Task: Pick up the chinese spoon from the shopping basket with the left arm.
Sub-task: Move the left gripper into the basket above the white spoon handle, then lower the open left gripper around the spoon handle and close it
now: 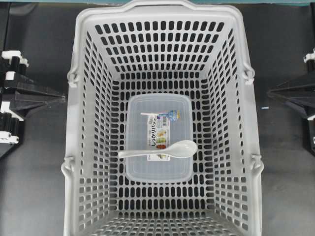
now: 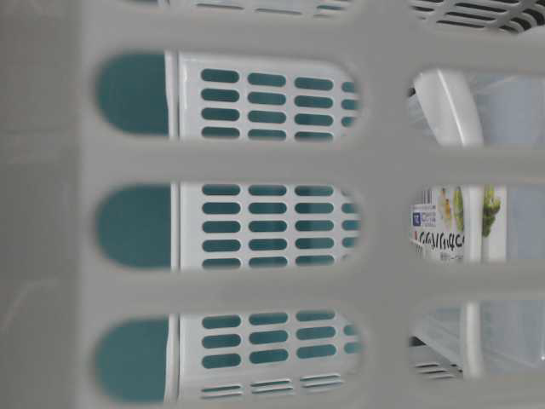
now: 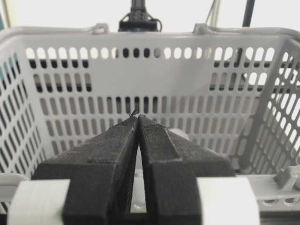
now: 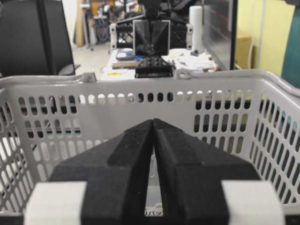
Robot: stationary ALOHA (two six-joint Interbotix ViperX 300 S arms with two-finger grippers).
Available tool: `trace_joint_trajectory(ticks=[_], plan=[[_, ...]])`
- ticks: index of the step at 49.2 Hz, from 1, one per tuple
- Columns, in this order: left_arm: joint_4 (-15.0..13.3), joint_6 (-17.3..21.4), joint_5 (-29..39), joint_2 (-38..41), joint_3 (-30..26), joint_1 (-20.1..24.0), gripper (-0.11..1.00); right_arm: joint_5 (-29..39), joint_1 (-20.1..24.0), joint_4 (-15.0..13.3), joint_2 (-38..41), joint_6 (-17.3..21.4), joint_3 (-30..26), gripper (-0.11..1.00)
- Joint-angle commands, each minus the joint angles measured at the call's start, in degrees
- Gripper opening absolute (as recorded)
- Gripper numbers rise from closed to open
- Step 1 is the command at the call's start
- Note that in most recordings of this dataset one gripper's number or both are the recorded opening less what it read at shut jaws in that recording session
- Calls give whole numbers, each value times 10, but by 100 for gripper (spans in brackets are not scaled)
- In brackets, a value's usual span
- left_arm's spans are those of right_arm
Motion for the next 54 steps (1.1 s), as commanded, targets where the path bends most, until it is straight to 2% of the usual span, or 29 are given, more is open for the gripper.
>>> trace_joint_trajectory(ticks=[1,5,11,23,30,38,47,54], plan=[[23,-22,47,8,-46,-16,6,-9,2,1,4,7,-11,0],[23,-58,142,28,-98,-24,0,-9,0,7,-1,8,-11,0],[24,-90,259,76,-176,-40,0,-9,-4,9,-4,9,-11,0],[24,-92,386,219,-305,-83,0,-3,-9,9,-4,10,-11,0],[23,-93,454,306,-369,-89,0,-3,-9,10,-4,11,-11,0],[24,-91,561,395,-445,-89,0,-1,-9,11,-4,10,-11,0],[24,-92,580,454,-483,-90,0,0,-9,11,-4,11,-11,0],[24,-96,580,479,-484,-89,0,0,-9,11,-4,11,-11,0]])
